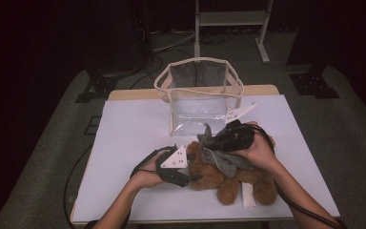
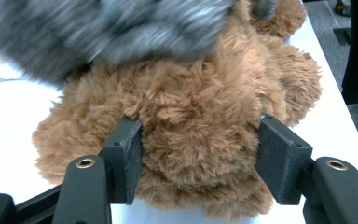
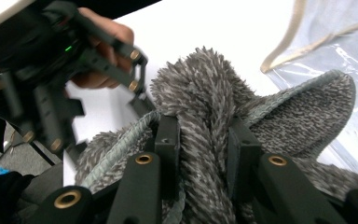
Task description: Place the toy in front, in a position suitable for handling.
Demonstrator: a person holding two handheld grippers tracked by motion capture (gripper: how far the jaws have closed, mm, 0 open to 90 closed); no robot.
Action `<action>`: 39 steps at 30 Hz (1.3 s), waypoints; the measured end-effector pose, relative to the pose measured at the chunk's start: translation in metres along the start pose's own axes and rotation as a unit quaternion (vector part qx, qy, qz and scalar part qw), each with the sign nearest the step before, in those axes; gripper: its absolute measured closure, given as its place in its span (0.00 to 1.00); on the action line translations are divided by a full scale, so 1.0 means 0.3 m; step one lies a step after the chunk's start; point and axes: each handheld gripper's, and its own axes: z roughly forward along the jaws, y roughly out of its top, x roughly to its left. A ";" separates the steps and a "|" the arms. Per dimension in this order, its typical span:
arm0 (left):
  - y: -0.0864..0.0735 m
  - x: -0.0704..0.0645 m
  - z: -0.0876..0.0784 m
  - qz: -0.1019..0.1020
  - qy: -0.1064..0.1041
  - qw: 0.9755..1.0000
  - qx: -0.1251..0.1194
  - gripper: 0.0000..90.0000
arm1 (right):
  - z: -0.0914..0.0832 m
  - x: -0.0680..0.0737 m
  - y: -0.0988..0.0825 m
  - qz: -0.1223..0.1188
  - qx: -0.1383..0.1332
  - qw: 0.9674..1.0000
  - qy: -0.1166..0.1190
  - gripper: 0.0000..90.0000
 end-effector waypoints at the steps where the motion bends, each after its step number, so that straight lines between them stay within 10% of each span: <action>1: -0.004 0.007 0.000 -0.005 0.002 1.000 -0.001 0.44 | -0.016 0.005 -0.013 0.004 -0.004 1.000 -0.001 0.77; 13: -0.014 0.046 -0.001 -0.040 0.036 0.998 -0.019 0.42 | -0.073 0.118 -0.086 -0.042 -0.015 0.998 -0.037 0.77; 23: -0.041 0.055 -0.030 -0.044 0.036 0.998 -0.008 0.41 | -0.031 0.034 -0.058 -0.027 -0.026 0.998 -0.058 0.78; 39: -0.028 0.070 0.005 -0.057 0.068 0.996 -0.023 0.53 | 0.045 0.098 -0.024 -0.060 -0.045 0.997 -0.025 0.78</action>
